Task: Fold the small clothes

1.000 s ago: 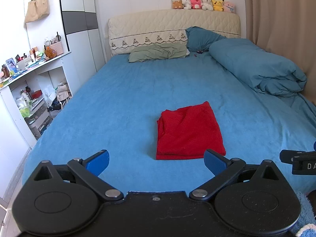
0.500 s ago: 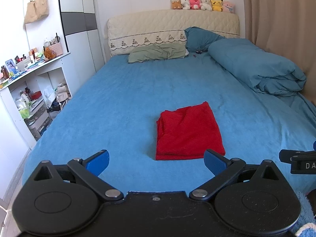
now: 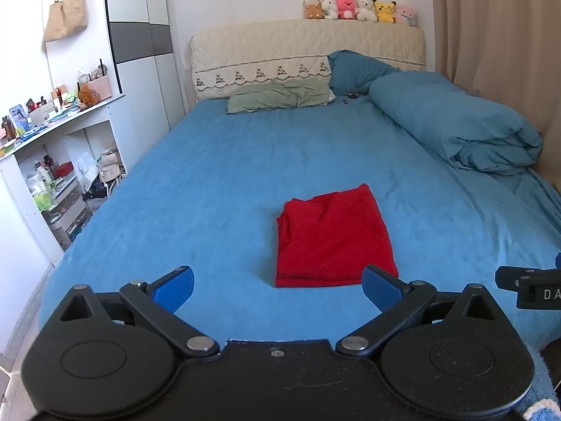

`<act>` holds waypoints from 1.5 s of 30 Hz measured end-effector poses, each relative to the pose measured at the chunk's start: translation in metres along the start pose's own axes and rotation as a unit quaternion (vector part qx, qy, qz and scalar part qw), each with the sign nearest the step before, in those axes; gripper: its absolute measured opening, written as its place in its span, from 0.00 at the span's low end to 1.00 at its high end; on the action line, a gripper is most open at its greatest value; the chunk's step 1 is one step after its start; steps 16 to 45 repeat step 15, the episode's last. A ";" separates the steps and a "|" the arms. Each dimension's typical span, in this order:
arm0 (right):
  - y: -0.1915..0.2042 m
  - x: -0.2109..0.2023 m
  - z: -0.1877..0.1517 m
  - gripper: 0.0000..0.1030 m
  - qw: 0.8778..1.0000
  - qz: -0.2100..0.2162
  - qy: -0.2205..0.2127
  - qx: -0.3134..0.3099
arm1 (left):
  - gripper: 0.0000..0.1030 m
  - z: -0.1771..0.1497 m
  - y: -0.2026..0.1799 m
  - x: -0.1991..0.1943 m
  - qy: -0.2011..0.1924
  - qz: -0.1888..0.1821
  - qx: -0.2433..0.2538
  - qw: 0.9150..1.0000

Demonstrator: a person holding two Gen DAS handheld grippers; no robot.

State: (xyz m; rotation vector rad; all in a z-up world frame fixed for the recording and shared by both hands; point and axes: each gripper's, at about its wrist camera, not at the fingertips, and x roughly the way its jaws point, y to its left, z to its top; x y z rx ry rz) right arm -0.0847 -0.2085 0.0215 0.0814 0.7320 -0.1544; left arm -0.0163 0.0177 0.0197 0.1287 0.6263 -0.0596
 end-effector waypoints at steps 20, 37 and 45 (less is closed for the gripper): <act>0.002 -0.001 0.002 1.00 1.000 -0.002 -0.003 0.004 | 1.00 0.002 -0.001 0.004 0.003 -0.002 -0.009 1.000; 0.002 -0.001 0.002 1.00 1.000 -0.002 -0.003 0.004 | 1.00 0.002 -0.001 0.004 0.003 -0.002 -0.009 1.000; 0.002 -0.001 0.002 1.00 1.000 -0.002 -0.003 0.004 | 1.00 0.002 -0.001 0.004 0.003 -0.002 -0.009 1.000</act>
